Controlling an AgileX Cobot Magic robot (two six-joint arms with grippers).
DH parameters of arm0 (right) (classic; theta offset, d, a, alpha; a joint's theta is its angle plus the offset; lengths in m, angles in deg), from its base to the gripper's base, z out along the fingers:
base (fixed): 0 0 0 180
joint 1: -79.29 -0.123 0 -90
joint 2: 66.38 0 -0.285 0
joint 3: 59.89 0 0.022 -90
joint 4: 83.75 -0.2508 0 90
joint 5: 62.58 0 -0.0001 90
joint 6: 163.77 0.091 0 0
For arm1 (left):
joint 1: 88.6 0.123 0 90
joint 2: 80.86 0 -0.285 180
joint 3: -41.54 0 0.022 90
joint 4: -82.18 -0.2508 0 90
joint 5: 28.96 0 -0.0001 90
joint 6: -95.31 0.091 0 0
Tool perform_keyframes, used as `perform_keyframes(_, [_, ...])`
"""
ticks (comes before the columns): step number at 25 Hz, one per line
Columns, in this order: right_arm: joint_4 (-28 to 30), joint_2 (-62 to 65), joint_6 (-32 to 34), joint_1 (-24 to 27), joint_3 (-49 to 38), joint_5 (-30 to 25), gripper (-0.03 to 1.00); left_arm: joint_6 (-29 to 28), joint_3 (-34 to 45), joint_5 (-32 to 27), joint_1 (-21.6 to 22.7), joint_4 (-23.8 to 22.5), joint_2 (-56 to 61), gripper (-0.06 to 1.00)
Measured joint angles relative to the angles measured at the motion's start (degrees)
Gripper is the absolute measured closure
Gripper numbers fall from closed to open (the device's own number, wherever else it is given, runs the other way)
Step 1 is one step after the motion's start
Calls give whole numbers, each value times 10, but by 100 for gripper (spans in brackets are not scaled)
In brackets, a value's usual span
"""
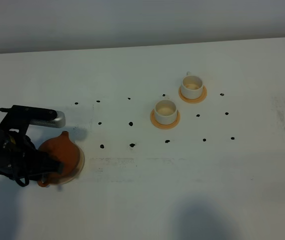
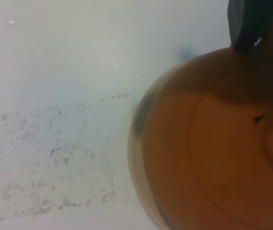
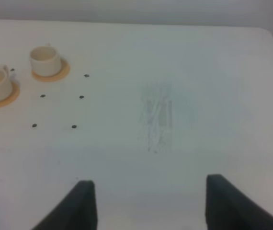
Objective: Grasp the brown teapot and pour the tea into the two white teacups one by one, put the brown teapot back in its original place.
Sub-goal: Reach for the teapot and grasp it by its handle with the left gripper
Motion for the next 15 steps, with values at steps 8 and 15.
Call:
perform_keyframes(8, [0, 0, -1, 0, 0, 0, 48, 9, 0, 4, -9, 8, -2, 49])
perform_keyframes(15, [0, 0, -1, 0, 0, 0, 48, 12, 0, 4, -9, 9, -4, 49])
